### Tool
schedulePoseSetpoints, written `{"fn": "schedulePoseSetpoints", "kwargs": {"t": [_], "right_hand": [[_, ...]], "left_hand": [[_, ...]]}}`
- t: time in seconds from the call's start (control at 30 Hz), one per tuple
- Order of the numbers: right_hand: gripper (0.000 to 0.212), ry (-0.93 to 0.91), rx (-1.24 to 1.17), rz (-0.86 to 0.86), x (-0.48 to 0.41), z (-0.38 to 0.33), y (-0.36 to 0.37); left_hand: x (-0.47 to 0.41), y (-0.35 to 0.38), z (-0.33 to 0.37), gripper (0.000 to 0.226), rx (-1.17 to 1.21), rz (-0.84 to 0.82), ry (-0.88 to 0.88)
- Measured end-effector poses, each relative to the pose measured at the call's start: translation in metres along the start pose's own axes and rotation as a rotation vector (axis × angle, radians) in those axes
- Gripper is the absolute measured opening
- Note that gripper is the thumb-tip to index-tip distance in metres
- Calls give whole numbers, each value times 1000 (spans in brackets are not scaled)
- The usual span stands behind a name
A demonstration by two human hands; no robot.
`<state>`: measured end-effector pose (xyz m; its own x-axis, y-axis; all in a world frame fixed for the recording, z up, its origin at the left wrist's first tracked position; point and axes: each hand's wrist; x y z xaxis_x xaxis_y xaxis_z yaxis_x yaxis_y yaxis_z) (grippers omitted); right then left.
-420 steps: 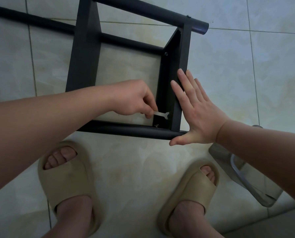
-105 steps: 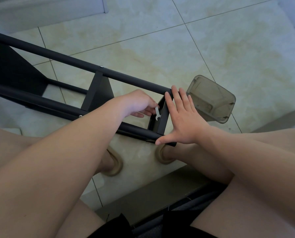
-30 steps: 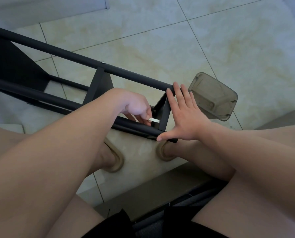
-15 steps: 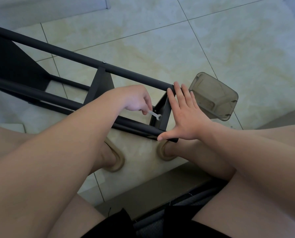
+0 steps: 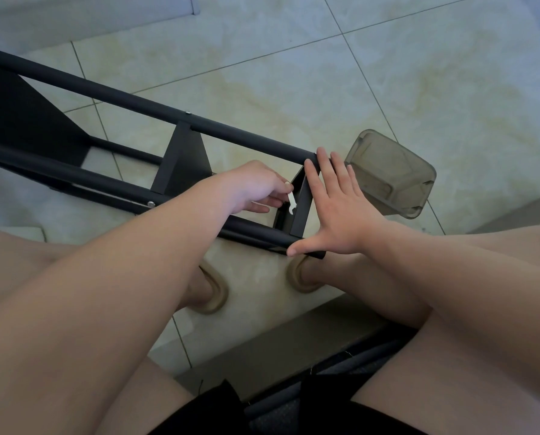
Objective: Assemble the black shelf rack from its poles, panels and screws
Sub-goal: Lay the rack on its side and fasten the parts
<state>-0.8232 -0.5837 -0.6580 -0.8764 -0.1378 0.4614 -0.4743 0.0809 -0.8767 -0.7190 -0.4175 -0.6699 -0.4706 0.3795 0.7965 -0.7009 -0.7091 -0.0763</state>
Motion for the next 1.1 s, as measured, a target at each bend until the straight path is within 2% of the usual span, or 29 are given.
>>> {"fn": "schedulePoseSetpoints", "kwargs": {"t": [0.2,0.4,0.6,0.73,0.93,1.1], "right_hand": [[157,2,-8,-3,0,0,-1],[156,2,2,0,0,0,-1],[157,-1,7,0,0,1,-2],[157,4,3,-5,0,0,-3],[156,3,8,-8,0,-1,-2],[157,2,11,-2,1,-1,-2]], "left_hand": [[5,4,5,17,14,63,-9],[5,5,8,9,16,29,-5],[7,1,6,9,-101,-84,-31],[6,1,7,10,-144,-64,-32],[2,9,4,10,-73,-32,-17],[1,8,4,11,-32,-67,-75]]}}
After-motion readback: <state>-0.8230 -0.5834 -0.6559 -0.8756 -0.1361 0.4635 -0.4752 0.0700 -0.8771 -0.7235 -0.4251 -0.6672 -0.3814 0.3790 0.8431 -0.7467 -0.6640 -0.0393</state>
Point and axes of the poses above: each hand's wrist, its own x-axis away from the middle knuckle, its own y-axis out of the palm, z = x × y
